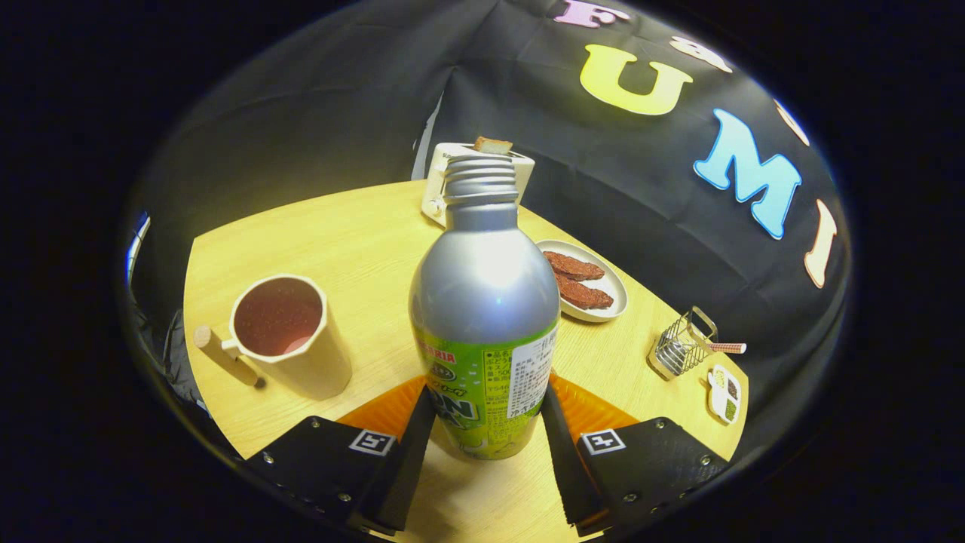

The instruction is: Take the bottle from table, then pour the juice into the cup, finally place the bottle on the coaster

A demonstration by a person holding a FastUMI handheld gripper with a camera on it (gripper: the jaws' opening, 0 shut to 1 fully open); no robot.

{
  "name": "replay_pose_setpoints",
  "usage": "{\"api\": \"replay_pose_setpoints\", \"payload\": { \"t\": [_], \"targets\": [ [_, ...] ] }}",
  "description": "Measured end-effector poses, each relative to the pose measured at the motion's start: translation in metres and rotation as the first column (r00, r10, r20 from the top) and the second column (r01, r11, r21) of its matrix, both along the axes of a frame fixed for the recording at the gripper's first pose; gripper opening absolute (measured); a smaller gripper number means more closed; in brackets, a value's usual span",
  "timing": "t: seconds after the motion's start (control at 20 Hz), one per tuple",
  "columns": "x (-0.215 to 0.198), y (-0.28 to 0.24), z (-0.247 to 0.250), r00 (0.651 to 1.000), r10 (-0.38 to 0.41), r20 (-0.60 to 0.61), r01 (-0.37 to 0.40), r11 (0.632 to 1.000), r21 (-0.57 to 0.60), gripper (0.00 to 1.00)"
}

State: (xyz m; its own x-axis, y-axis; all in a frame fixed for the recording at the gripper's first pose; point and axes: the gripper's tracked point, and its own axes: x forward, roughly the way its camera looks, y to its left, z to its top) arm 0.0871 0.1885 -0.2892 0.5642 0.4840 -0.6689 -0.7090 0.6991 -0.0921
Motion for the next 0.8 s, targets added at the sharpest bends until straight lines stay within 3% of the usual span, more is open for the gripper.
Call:
{"api": "replay_pose_setpoints", "payload": {
  "t": [0.3, 0.65, 0.8],
  "targets": [
    [0.027, 0.008, -0.004, 0.999, -0.051, -0.014, 0.052, 0.994, 0.100, 0.75],
    [0.054, 0.015, -0.017, 0.998, -0.057, 0.031, 0.053, 0.990, 0.130, 0.74],
    [0.068, 0.012, -0.024, 0.995, -0.092, 0.024, 0.088, 0.984, 0.155, 0.75]
  ]
}}
